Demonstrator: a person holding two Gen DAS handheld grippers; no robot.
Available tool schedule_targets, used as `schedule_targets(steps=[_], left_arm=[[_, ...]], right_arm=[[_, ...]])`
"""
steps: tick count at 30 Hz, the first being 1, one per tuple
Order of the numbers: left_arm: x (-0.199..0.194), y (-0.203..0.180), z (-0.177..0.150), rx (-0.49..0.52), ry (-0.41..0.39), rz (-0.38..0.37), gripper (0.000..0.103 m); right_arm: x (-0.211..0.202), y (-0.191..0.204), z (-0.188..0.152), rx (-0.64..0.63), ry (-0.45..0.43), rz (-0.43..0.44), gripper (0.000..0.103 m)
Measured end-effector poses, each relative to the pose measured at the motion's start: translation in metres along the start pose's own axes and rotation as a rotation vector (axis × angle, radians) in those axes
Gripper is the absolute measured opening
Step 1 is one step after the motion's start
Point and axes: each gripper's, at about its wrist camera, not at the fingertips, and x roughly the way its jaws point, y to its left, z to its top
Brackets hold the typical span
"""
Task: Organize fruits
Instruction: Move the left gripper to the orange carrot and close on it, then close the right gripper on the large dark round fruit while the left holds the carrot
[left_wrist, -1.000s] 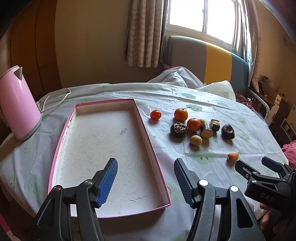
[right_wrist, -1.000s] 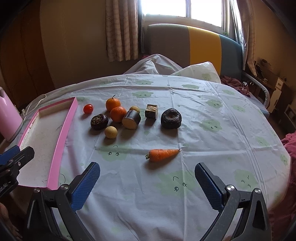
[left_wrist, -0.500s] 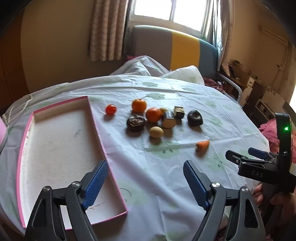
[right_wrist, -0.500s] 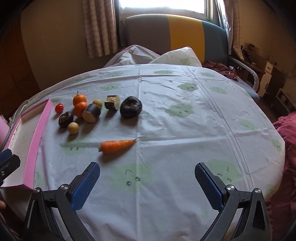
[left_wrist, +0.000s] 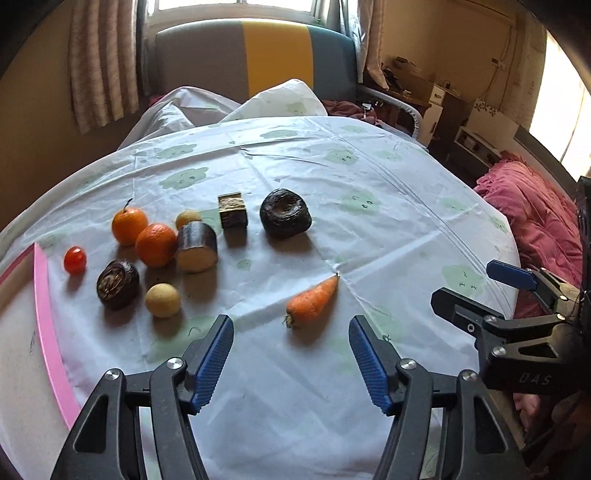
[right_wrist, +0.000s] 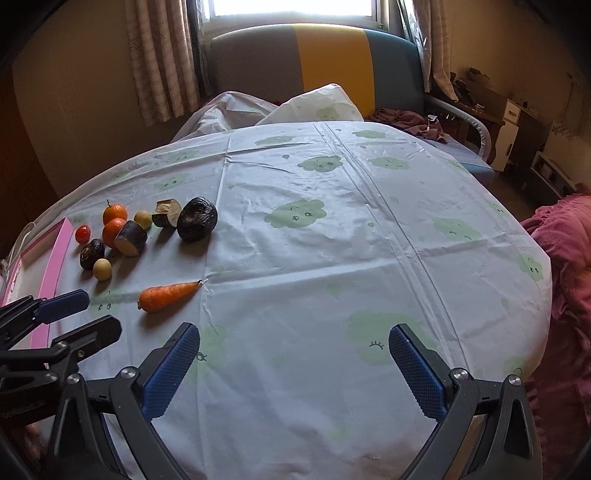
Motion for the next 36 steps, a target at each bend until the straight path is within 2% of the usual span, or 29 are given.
schedule_targets(steps=[5, 7, 8, 9, 10, 13, 16, 21, 23, 25, 27, 32, 36], left_arm=[[0.031, -0.011, 0.007, 0.083, 0.046, 0.034, 0.061], [0.041, -0.013, 0.006, 0.102, 0.057, 0.025, 0.053], [0.040, -0.015, 0.006, 0.113, 0.033, 0.024, 0.049], [0.040, -0.016, 0.006, 0.120, 0.032, 0.011, 0.030], [0.038, -0.017, 0.005, 0.119, 0.027, -0.011, 0.023], [0.030, -0.018, -0.003, 0.119, 0.007, -0.020, 0.023], [0.018, -0.012, -0.015, 0.071, -0.013, -0.007, 0.023], [-0.009, 0.014, -0.039, -0.034, -0.077, 0.064, 0.023], [-0.013, 0.026, -0.046, -0.085, -0.085, 0.089, 0.023], [-0.010, 0.038, -0.053, -0.133, -0.062, 0.105, 0.023], [-0.011, 0.045, -0.059, -0.162, -0.084, 0.081, 0.023], [-0.009, 0.049, -0.064, -0.191, -0.103, 0.061, 0.023], [-0.009, 0.050, -0.067, -0.194, -0.115, 0.050, 0.023]], right_arm=[[0.005, -0.010, 0.000, 0.035, 0.006, 0.008, 0.103], [0.007, -0.013, 0.001, 0.044, 0.010, 0.008, 0.103], [0.008, -0.014, 0.001, 0.046, 0.013, 0.008, 0.103], [0.008, -0.014, 0.002, 0.048, 0.011, 0.007, 0.103], [0.008, -0.015, 0.002, 0.048, 0.008, 0.006, 0.103], [0.009, -0.014, 0.001, 0.044, 0.010, 0.016, 0.103], [0.013, -0.012, 0.001, 0.047, 0.028, 0.038, 0.099], [0.019, 0.002, 0.002, 0.015, 0.048, 0.087, 0.090], [0.022, 0.009, 0.003, 0.002, 0.064, 0.110, 0.075], [0.027, 0.017, 0.006, -0.008, 0.081, 0.142, 0.067], [0.031, 0.024, 0.009, -0.011, 0.097, 0.190, 0.060], [0.039, 0.042, 0.026, -0.040, 0.107, 0.276, 0.059], [0.046, 0.056, 0.045, -0.086, 0.090, 0.286, 0.059]])
